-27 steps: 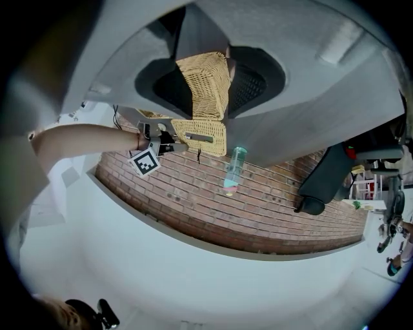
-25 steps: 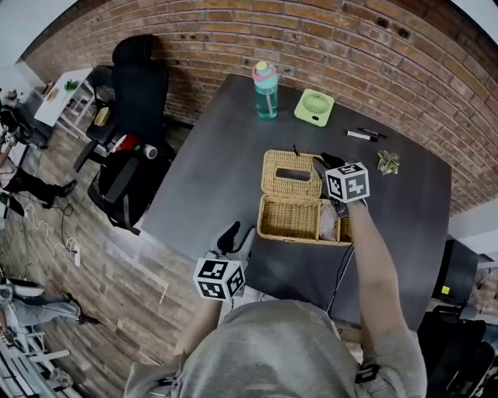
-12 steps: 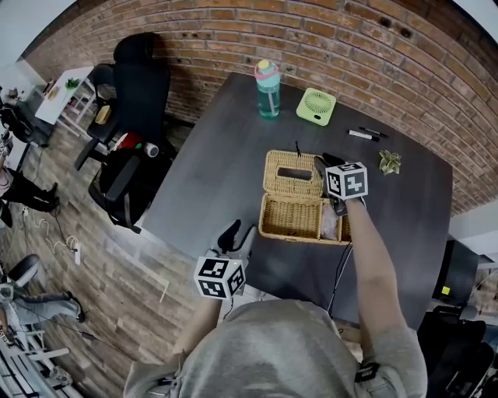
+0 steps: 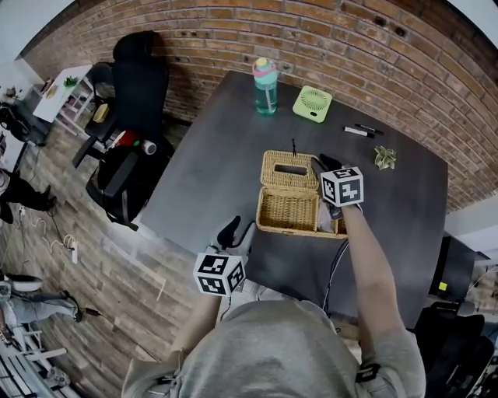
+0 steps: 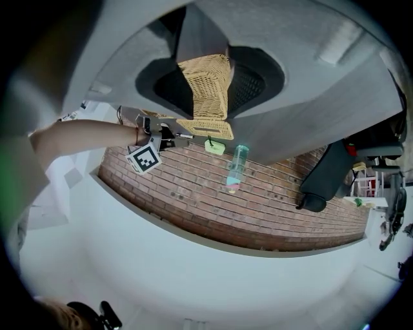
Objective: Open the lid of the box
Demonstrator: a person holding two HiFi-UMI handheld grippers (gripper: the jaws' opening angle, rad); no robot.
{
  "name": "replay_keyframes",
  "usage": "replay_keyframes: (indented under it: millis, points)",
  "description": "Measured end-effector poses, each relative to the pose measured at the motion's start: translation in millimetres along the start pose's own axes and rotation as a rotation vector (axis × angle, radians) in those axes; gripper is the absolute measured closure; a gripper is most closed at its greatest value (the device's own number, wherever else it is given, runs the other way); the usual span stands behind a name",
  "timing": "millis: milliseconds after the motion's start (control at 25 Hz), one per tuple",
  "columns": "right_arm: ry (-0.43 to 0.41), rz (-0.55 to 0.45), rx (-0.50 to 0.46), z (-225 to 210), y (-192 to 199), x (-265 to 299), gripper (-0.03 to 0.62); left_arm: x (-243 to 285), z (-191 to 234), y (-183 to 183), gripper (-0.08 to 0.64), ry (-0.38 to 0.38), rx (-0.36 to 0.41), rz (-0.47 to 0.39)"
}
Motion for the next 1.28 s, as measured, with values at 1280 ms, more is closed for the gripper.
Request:
replay_keyframes:
  millis: [1280]
  points:
    - [-0.112,-0.274,0.049,172.6,133.9,-252.0,0.589,-139.4,-98.0,26.7,0.528,-0.003,0.084,-0.100]
Point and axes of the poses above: the fingertips, and each gripper's own axes: x forward along the fingers, z to its left, y out of its underside, the point moved 3 cm from there along -x, backward along the fingers, and after that the axes turned 14 degrees about x, right-handed, at the moved point
